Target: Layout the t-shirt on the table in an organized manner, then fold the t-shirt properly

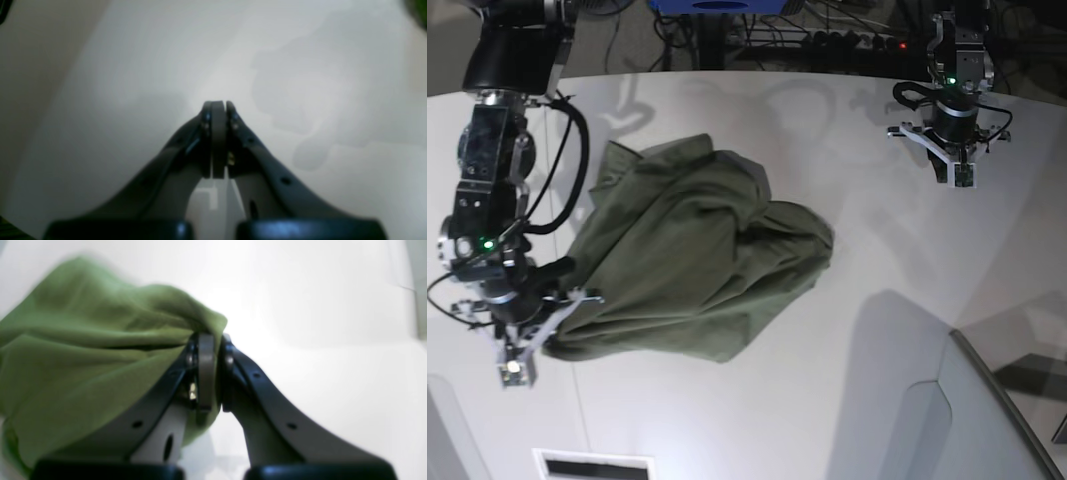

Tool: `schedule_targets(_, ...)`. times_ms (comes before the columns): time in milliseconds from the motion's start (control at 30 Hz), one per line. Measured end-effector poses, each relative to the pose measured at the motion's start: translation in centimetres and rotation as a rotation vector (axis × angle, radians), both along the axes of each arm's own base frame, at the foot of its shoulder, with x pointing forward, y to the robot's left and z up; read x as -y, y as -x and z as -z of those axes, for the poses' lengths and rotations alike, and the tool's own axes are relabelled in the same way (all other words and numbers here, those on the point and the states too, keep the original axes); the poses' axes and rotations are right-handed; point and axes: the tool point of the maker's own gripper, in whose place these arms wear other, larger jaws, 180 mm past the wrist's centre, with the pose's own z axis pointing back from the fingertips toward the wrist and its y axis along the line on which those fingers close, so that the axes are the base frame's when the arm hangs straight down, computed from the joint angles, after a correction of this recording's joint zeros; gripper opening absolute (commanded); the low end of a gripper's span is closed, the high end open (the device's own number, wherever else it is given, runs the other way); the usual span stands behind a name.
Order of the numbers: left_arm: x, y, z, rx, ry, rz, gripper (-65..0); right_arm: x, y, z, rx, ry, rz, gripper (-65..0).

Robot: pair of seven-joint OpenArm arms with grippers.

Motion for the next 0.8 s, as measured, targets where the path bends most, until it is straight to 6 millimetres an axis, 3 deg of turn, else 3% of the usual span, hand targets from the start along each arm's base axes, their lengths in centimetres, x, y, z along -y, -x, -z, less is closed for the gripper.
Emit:
schedule_targets(133,0.2,0.0,0.1,0.0,0.005,0.002,-65.0,7.9,-0.3,-2.8,0.063,0.039,0.188,-64.7)
schedule_targets(300,0.0,0.0,0.0,0.001,0.0,0.0,-65.0,13.9,-0.3,-5.9,0.135,0.06,0.322,-64.7)
schedule_targets(367,0.1,0.0,0.0,0.0,0.001,0.001,-65.0,15.8,-0.5,-4.7,0.105,0.048,0.362,-64.7)
schedule_targets(467,0.0,0.0,0.0,0.001,-0.002,0.0,-65.0,19.0,0.7,0.9,-0.006,-0.022,0.491,-64.8)
schedule_targets(567,0.0,0.1,0.0,-0.001,0.0,0.0,-65.0,18.8,2.8,4.7,-0.089,-0.03,0.494,-64.8)
schedule_targets(633,0.1,0.3,0.2,-0.007,0.002,0.002,-65.0,17.7,2.9,4.3,-0.088,0.011,0.458,-64.8)
schedule_targets(700,0.0,0.4,0.2,-0.009,-0.001,-0.001,-65.0,14.6,0.9,2.1,-0.023,0.062,0.343,-64.8)
schedule_targets(800,0.2,0.2,0.2,-0.004,0.004,0.001,-65.0,7.4,-1.7,-0.4,0.058,0.056,0.149,-64.8)
